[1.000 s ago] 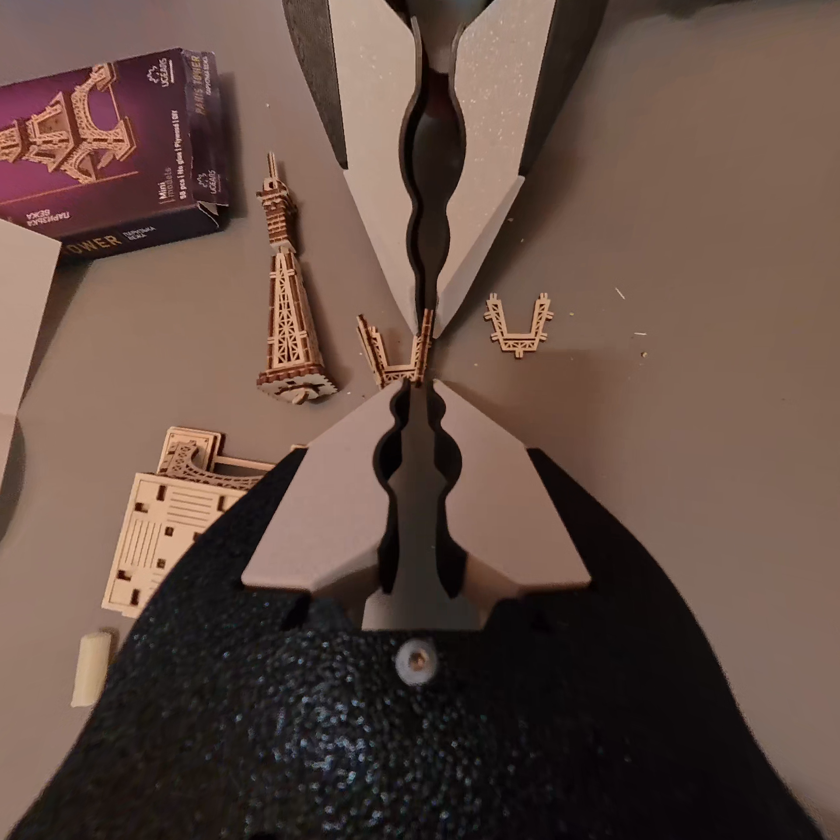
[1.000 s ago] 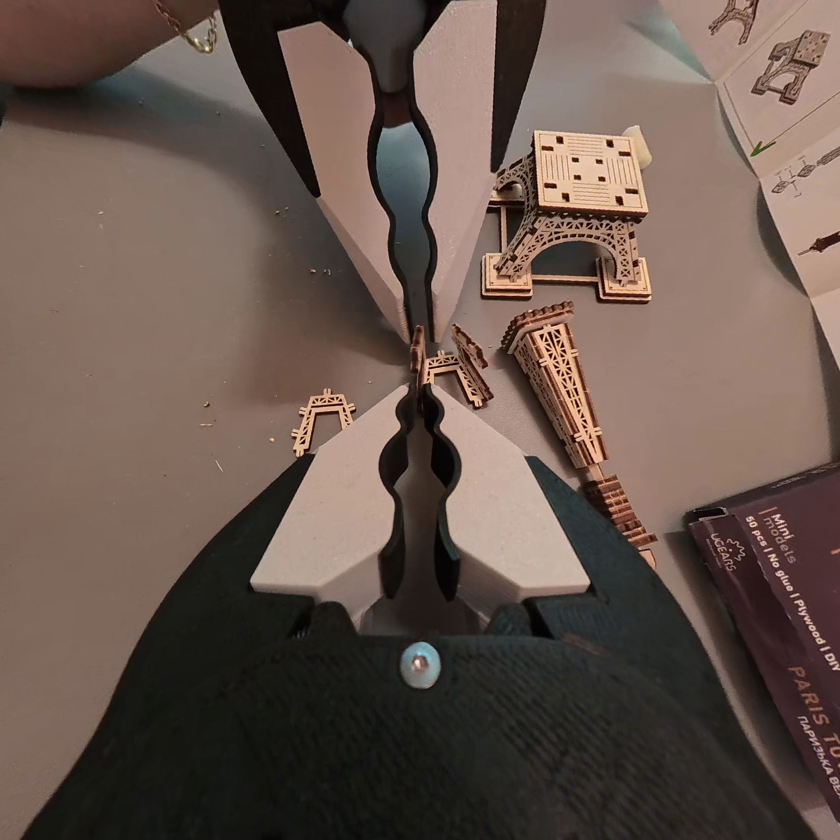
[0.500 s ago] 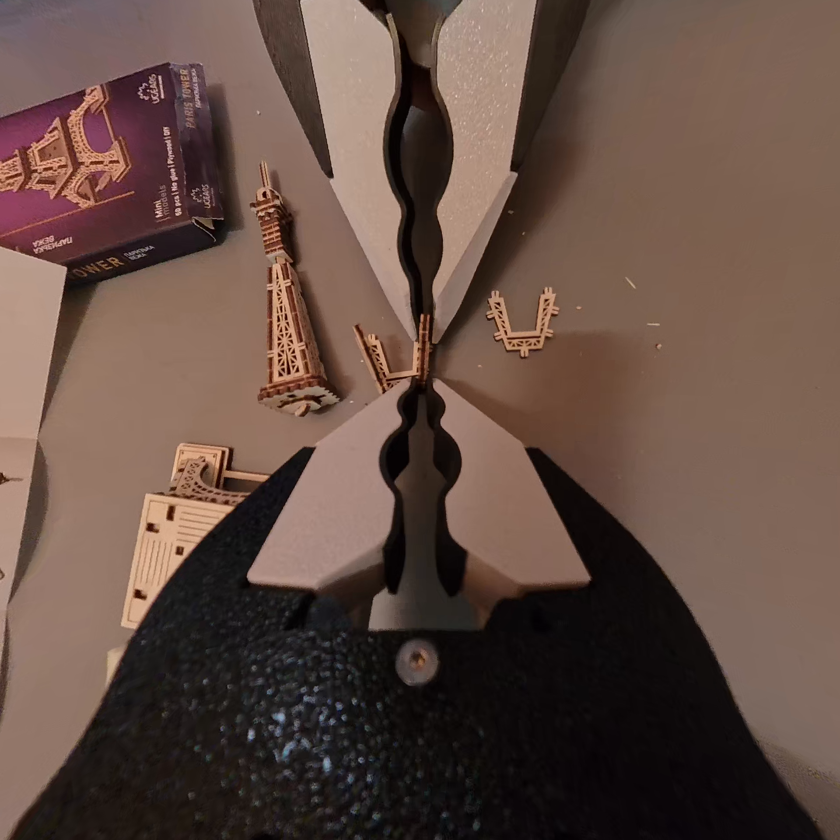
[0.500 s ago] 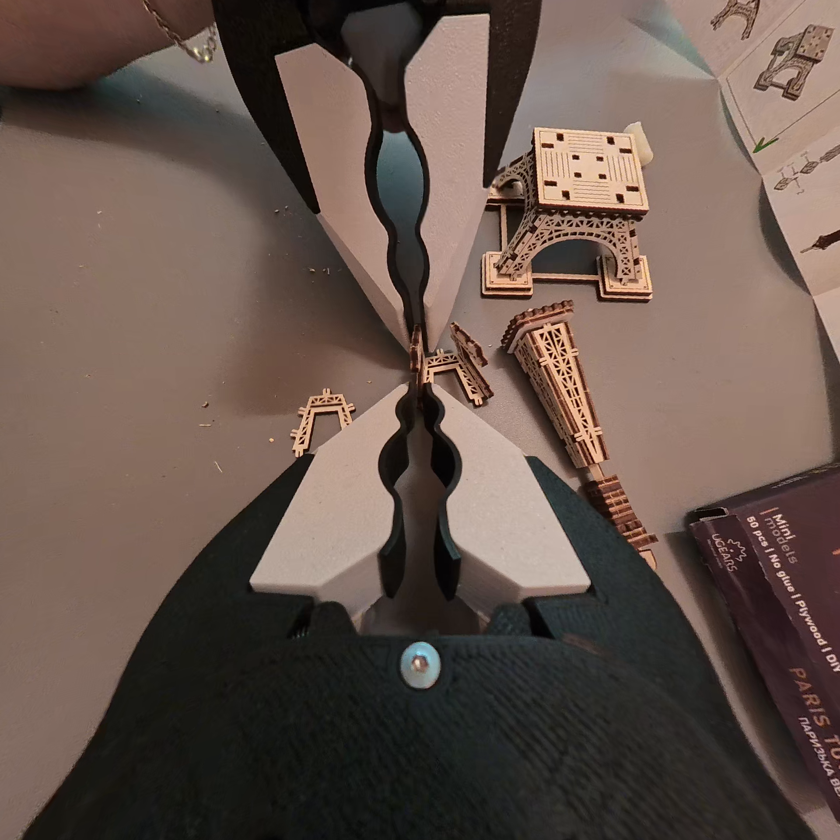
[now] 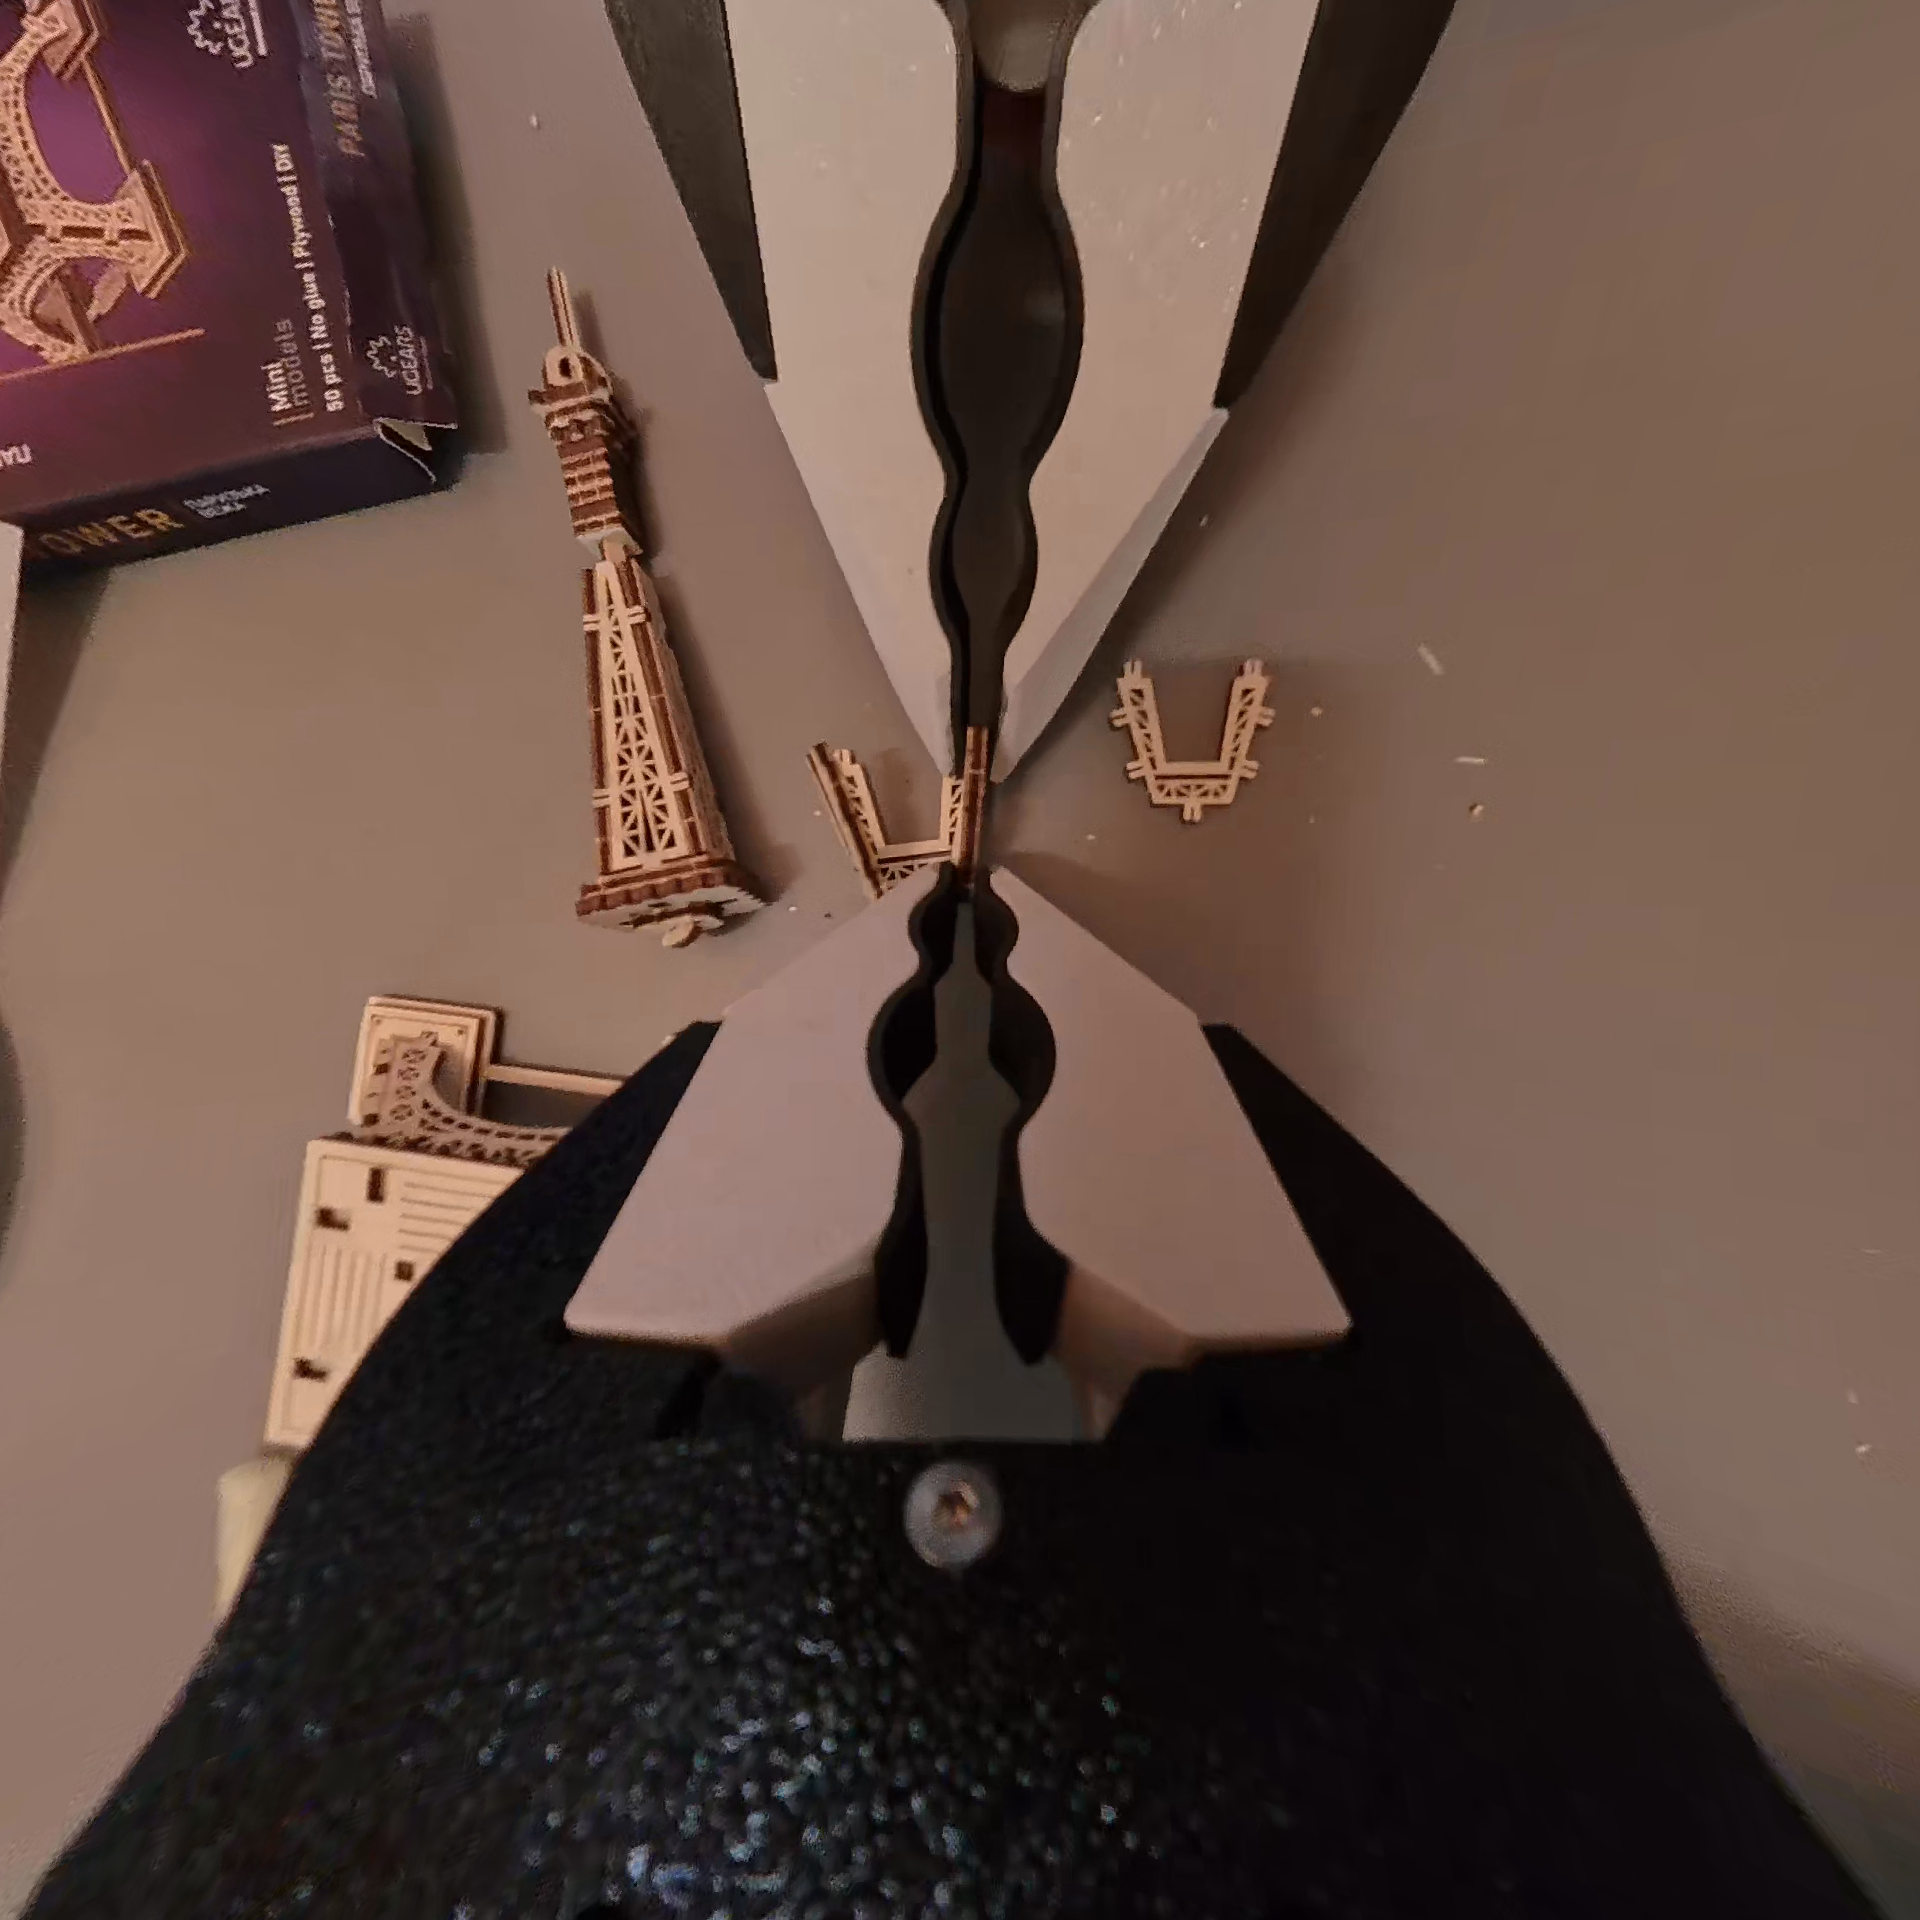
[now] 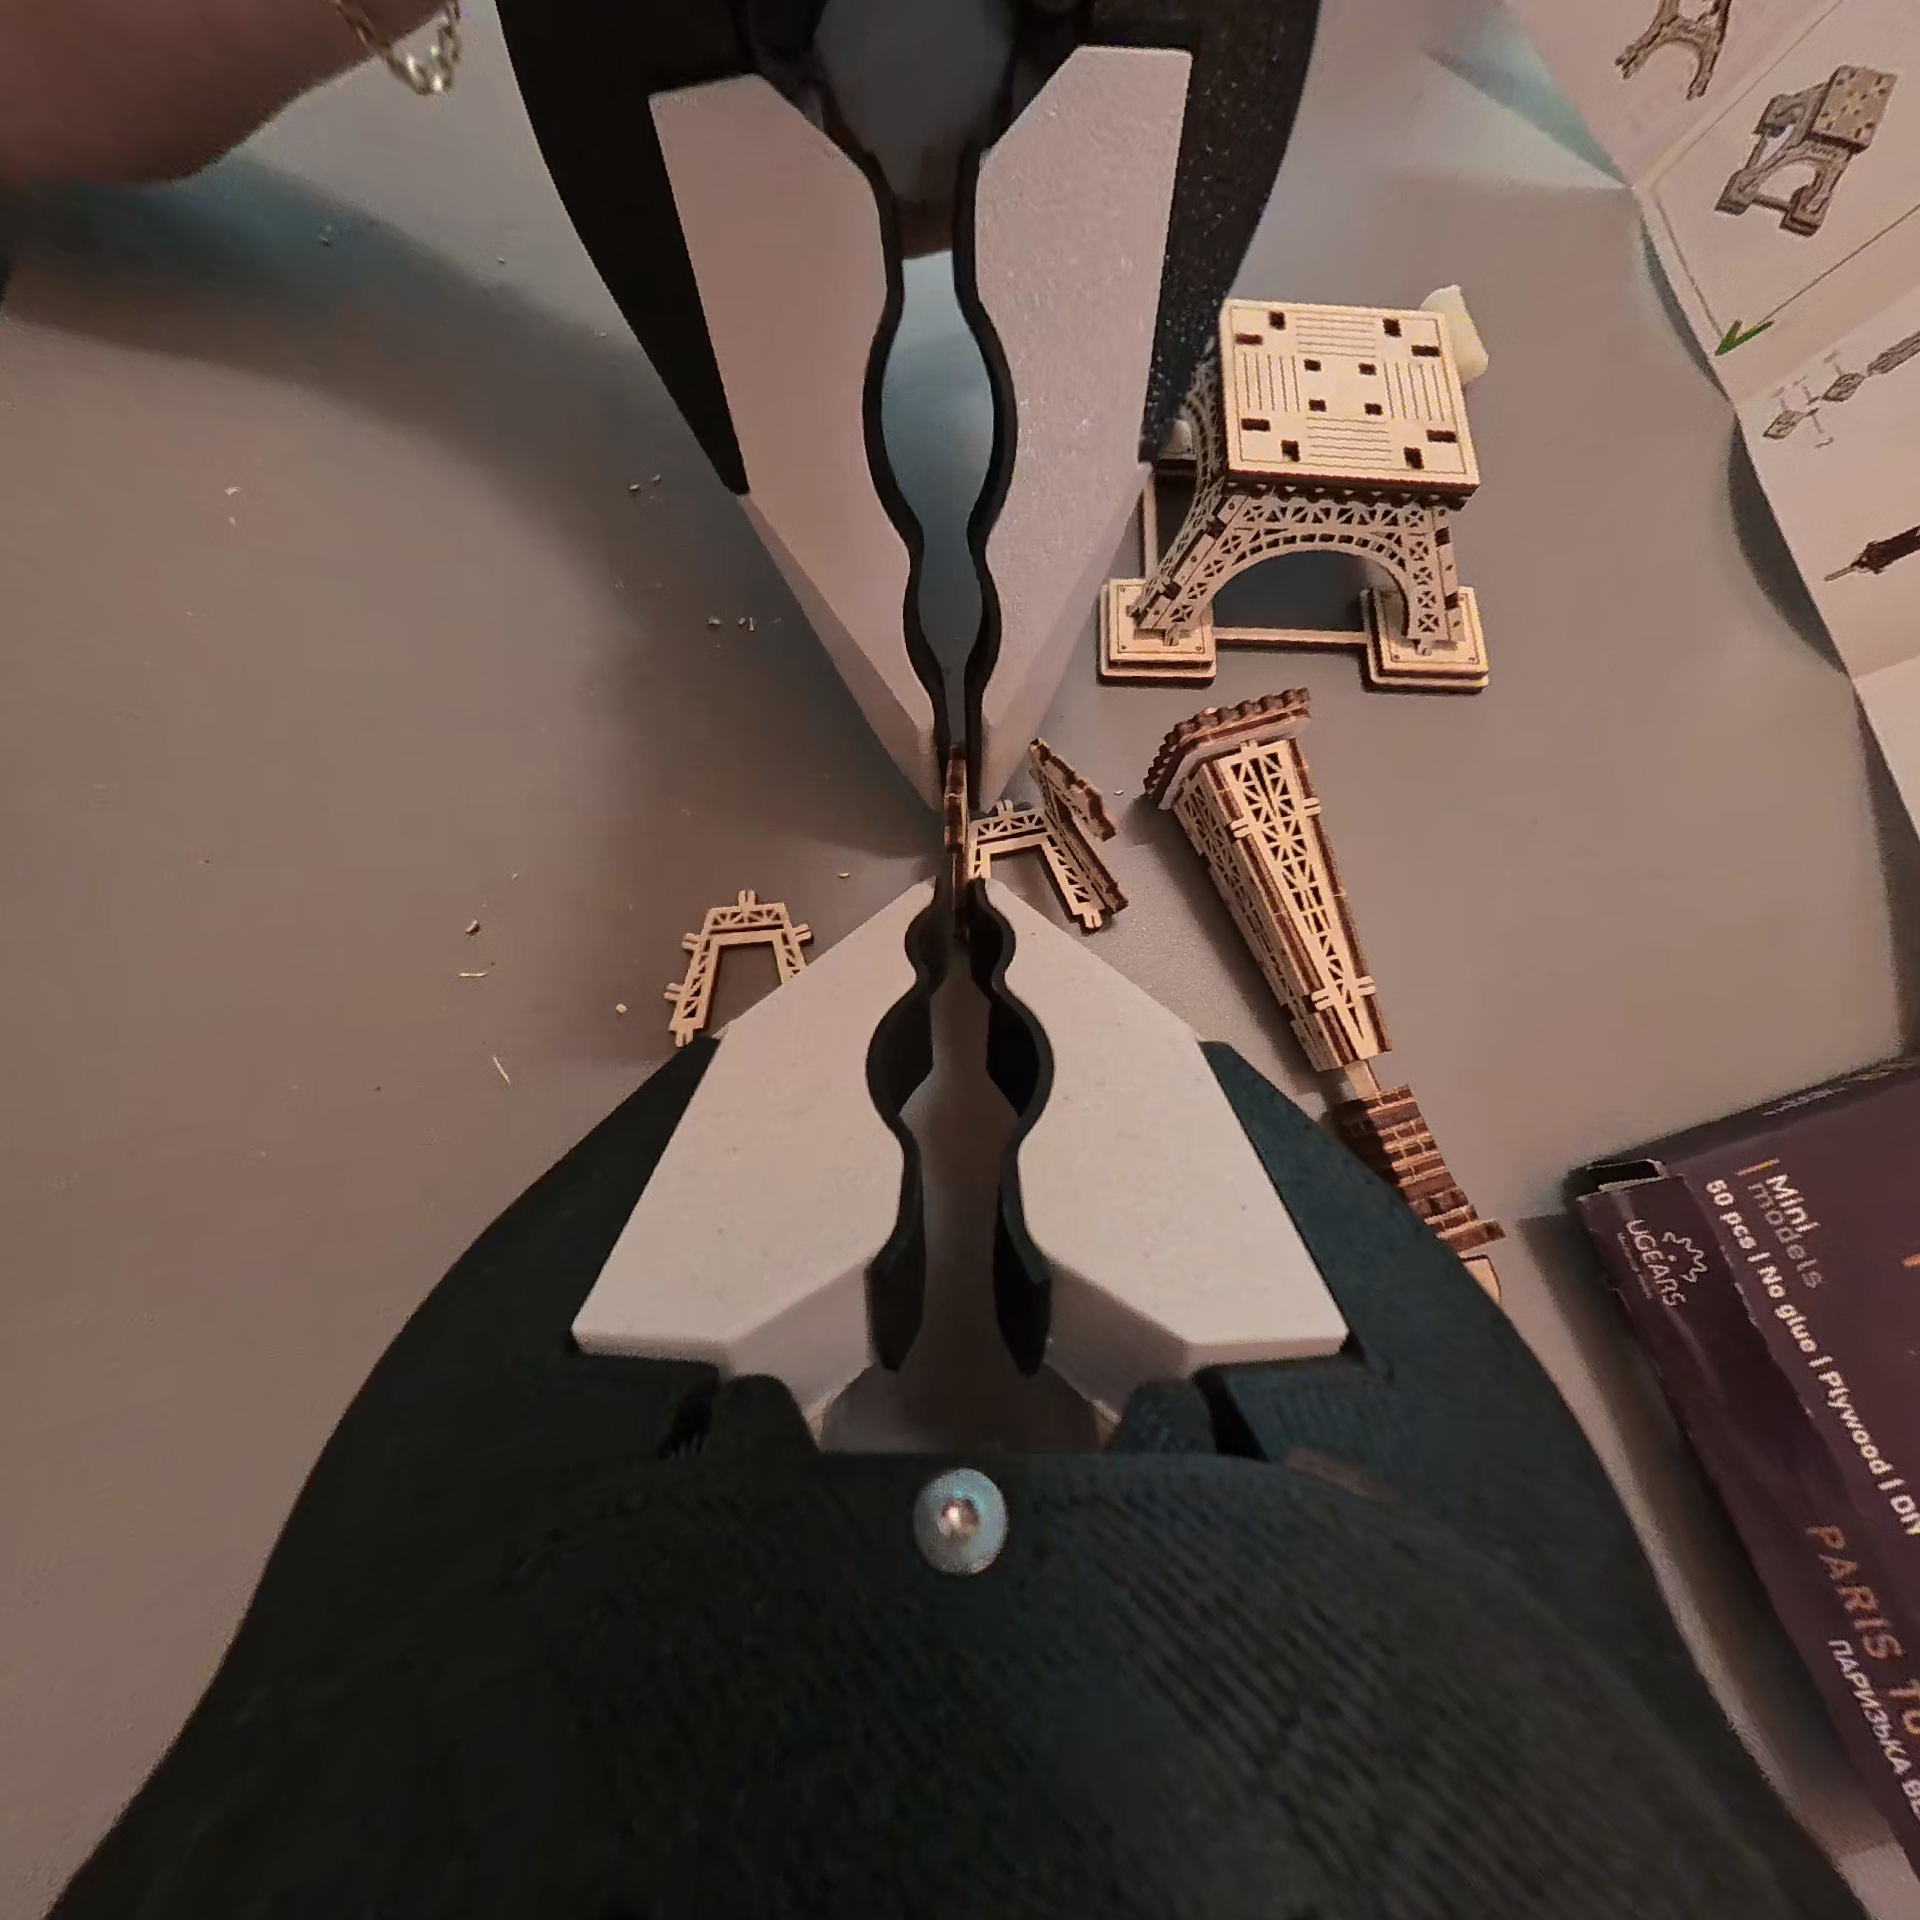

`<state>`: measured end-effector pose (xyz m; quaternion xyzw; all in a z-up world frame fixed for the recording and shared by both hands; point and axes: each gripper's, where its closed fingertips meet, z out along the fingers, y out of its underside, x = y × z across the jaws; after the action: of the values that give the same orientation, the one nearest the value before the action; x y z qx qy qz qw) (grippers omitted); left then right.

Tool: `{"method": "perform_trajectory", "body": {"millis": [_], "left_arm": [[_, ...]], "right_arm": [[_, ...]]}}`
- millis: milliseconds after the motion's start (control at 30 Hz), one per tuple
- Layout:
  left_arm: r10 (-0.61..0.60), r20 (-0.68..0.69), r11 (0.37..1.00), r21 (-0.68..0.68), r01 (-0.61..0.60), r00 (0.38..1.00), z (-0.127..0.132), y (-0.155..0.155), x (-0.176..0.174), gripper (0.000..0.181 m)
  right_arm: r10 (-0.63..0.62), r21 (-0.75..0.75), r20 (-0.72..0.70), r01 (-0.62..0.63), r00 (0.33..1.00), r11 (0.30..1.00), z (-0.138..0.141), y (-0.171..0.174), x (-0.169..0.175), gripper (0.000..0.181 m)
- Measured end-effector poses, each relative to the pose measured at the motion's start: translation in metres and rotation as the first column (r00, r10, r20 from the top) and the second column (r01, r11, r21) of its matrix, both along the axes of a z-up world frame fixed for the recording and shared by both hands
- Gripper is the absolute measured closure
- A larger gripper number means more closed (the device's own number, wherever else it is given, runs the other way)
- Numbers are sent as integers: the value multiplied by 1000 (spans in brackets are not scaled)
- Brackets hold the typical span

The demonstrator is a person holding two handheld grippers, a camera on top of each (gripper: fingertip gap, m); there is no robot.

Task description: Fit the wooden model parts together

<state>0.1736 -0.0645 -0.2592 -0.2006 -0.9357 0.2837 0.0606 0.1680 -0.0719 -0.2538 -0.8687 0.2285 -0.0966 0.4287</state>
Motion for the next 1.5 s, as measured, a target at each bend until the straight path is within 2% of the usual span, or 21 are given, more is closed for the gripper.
{"method": "perform_trajectory", "body": {"millis": [133,400,567,667,833,933,1033,1300,1500], "left_arm": [[37,-108,998,-39,-41,993,0,-4,-4,180],[10,-102,999,-35,-14,995,0,-1,-6,180],[11,-98,999,-41,-15,995,1,-1,-4,180],[-3,-85,999,-36,0,996,0,-2,-4,180],[-14,-77,999,-33,12,997,0,-5,-4,180],[-16,-72,999,-32,14,997,2,-6,-4,180],[-6,-82,1000,-25,4,997,5,-5,-4,180],[9,-75,1000,-5,-9,997,1,-6,-5,180],[45,-82,999,3,-45,996,-2,-8,-3,180]], "right_arm": [[16,-38,-2,-16,1000,999,-5,1,-2,174],[37,-55,36,-35,999,998,-4,2,-6,160],[-17,41,93,13,996,999,13,-2,0,154],[-53,77,76,47,996,996,17,-6,5,155],[-76,9,40,76,996,997,5,-8,9,159],[-89,18,11,89,996,996,4,-10,10,157],[-101,-17,-58,100,993,995,-6,-17,6,155],[-79,-31,-37,77,996,997,-7,-15,2,152],[-70,-42,4,70,998,997,-5,-13,5,163]]}}
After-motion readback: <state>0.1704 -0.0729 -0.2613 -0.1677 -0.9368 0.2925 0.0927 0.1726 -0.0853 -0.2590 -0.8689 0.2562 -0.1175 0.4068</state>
